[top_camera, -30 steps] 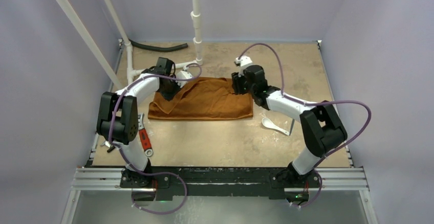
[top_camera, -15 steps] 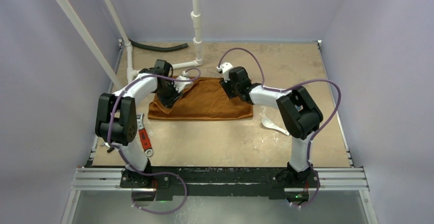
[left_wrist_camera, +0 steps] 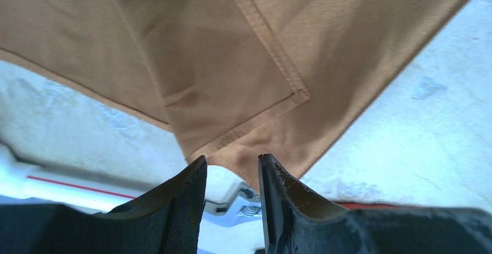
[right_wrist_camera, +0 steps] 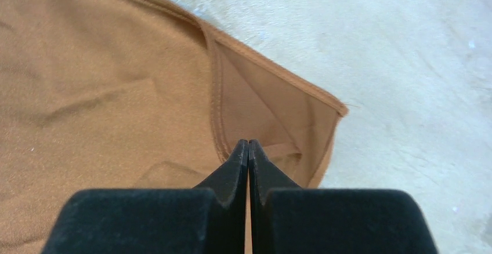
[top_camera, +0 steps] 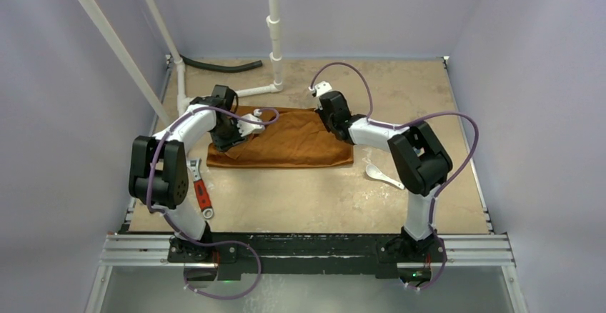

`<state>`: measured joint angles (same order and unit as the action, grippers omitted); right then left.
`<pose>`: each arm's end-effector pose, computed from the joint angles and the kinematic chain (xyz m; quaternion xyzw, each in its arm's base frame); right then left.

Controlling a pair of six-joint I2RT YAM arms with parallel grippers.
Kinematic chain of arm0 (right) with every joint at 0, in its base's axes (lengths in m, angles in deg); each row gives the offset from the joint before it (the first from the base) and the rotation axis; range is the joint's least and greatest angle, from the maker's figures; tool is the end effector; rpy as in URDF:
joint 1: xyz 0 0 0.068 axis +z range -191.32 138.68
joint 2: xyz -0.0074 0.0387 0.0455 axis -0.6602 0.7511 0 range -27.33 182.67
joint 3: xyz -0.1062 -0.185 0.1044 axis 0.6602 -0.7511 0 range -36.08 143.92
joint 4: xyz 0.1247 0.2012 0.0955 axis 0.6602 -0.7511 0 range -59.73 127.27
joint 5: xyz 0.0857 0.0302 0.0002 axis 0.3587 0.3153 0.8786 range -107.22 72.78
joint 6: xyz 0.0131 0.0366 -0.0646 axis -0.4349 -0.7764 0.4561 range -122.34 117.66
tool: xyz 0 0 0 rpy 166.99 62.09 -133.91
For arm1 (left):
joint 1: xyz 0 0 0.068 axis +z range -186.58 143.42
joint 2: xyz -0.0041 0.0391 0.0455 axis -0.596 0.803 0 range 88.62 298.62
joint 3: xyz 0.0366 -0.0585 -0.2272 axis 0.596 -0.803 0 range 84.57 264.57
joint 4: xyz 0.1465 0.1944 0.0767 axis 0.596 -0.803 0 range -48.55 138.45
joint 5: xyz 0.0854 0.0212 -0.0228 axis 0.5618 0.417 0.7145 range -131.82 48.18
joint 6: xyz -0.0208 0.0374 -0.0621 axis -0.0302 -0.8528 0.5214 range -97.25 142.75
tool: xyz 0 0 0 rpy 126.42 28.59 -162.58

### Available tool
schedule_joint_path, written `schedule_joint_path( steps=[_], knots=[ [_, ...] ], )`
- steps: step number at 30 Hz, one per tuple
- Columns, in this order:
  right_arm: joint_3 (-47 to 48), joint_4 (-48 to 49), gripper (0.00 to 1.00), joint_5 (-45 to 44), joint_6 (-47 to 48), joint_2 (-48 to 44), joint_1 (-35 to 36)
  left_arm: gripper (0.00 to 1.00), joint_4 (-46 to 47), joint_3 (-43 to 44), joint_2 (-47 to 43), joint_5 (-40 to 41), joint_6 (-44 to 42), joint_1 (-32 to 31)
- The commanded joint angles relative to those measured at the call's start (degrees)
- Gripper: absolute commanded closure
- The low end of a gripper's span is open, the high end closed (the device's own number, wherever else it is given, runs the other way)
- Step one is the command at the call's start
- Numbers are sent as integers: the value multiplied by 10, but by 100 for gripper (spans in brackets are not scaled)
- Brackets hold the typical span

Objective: Fold the napkin into a case and place the utensils inside
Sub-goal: Fold and flatten the napkin at the center of the board.

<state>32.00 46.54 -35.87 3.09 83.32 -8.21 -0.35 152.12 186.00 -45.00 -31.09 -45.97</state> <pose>0.3700 0.2170 0.1353 -0.2139 0.8452 -0.0264 0.4891 0.3082 -0.0546 0.1376 0.5237 0.8456 0.0119 0.1022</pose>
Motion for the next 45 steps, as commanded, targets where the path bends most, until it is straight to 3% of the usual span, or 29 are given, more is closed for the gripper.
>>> schedule_joint_path(
  steps=[1, 10, 13, 15, 19, 22, 26, 36, 39, 41, 45],
  knots=[
    [-4, -5, 100, -53, -19, -38, -3, 63, 52, -13, 4, 50, -51, 4],
    [-7, -21, 98, -42, -40, -39, -33, 63, 134, -38, 12, 73, -75, 4],
    [-22, -12, 71, -6, -16, -56, -34, 62, 151, -41, 15, 86, -82, 4],
    [-40, 0, 61, 33, 12, -75, -33, 63, 161, -41, 14, 81, -82, 4],
    [-55, -6, 51, 121, 69, -94, -33, 63, 175, -43, 10, 59, -73, 4],
    [-58, 12, 42, 131, 95, -94, -33, 63, 179, -48, 12, 53, -74, 4],
    [-43, 27, 39, 129, 110, -78, -32, 63, 173, -49, 15, 51, -76, 4],
    [8, 22, 37, 169, 114, -16, -28, 58, 64, 12, 6, 13, -94, 19],
    [34, 22, 39, 136, 101, 11, -27, 55, 31, 21, -1, -3, -101, 21],
    [49, 17, 47, 112, 87, 25, -27, 54, 26, 16, -9, -7, -108, 21],
    [54, 10, 80, 73, 62, 31, -29, 54, 48, -11, -13, -3, -115, 22]
  ],
)
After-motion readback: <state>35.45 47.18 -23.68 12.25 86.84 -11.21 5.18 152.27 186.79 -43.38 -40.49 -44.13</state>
